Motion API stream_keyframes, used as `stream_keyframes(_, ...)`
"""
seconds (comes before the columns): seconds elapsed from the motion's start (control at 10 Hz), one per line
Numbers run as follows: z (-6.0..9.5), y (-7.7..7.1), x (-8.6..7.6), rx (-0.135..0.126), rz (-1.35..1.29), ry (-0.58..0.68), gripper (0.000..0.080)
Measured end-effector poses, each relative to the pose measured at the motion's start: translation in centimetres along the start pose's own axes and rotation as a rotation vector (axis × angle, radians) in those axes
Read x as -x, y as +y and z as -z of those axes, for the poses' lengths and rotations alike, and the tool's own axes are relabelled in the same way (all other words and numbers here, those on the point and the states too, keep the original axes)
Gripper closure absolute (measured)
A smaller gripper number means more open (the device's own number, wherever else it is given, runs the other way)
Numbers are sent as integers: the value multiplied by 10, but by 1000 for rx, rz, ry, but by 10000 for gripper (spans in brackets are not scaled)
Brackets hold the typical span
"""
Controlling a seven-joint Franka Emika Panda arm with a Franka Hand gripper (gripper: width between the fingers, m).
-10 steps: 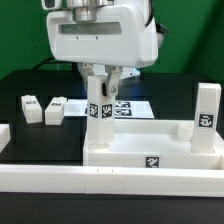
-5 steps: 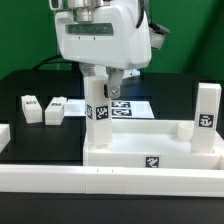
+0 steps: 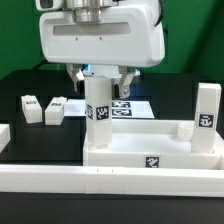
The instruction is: Assemble desk
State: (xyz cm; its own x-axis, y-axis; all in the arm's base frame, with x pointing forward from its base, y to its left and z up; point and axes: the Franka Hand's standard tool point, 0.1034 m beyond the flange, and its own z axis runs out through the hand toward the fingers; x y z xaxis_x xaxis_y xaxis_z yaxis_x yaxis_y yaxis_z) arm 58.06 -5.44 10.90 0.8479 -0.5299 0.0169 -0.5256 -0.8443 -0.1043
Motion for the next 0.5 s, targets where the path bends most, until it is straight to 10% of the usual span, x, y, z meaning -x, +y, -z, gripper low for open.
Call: stream_keyframes(0.5,2,-2,-6,29,529,9,151)
